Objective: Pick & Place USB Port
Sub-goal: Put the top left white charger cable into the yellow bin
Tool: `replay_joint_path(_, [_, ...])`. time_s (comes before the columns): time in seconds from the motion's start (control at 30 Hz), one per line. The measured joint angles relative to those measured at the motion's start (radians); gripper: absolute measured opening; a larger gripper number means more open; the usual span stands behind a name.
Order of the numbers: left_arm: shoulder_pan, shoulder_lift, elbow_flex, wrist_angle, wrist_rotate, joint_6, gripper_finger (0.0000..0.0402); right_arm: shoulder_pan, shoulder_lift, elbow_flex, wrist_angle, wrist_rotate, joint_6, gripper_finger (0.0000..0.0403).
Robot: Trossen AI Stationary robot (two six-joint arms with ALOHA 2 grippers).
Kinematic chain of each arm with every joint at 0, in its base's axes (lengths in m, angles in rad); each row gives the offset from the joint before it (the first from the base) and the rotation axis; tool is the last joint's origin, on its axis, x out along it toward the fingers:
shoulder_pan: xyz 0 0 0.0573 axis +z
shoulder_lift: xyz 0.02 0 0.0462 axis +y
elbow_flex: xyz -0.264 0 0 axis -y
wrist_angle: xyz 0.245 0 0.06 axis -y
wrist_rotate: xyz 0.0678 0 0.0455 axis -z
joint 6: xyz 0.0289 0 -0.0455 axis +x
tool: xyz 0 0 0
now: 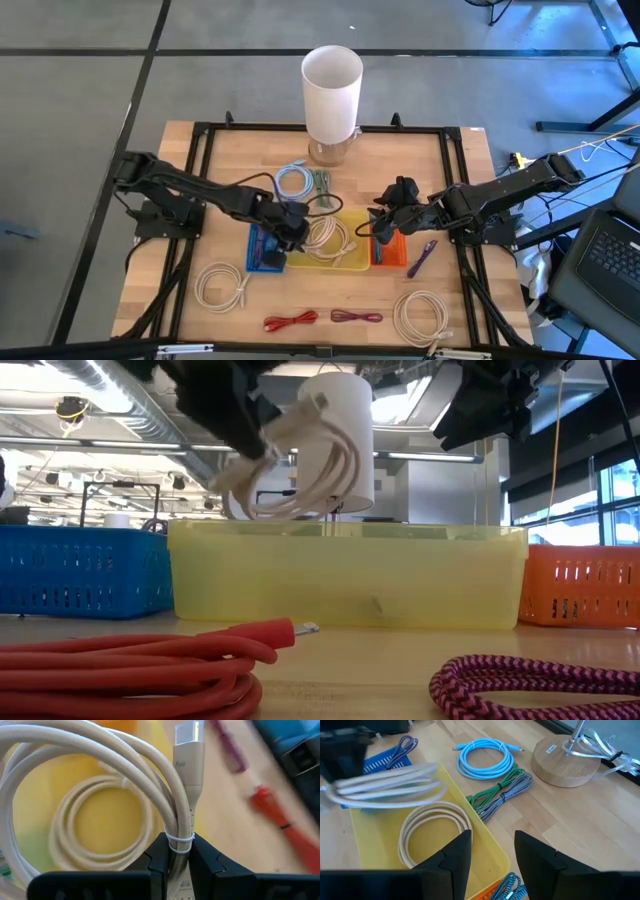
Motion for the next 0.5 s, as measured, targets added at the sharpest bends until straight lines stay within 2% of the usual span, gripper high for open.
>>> replay_joint_path(0.1, [0.01, 0.028, 0.0, -0.007, -0.024, 0.022, 0.0038, 0.0, 0.0, 0.0, 0.0, 0.0, 0.0, 0.0153])
replay_joint_path(0.5, [0.017, 0.178, 0.001, -0.017, 0.005, 0.035, 0.0038, 0.0, 0.0, 0.0, -0.004, 0.0, -0.004, 0.0153])
